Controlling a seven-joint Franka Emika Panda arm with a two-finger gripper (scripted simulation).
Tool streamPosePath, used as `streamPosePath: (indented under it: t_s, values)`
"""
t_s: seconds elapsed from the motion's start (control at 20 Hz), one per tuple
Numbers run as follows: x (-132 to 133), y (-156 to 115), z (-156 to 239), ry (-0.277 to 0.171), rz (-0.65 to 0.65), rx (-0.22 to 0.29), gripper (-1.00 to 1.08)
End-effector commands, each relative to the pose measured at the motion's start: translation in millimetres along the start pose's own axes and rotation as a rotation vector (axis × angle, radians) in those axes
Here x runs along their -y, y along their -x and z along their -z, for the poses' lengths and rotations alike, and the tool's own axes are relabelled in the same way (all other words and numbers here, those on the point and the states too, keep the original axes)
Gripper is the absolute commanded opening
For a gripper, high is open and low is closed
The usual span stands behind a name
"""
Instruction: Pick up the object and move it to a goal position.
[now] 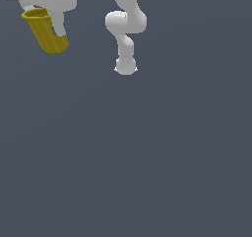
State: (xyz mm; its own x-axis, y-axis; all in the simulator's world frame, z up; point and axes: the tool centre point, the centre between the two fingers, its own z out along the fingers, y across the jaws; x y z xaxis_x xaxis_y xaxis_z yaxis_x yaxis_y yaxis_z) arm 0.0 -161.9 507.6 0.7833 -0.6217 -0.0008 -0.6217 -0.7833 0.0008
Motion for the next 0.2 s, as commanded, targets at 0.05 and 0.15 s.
streamPosePath:
  t_s: [0.05,0.15]
  values:
    - [0.0,-0.9,2.9,-0.001,0.0,-0.001,-1.0]
    - [0.1,-1.0,2.9,-0.001,0.0,-0.001,-1.0]
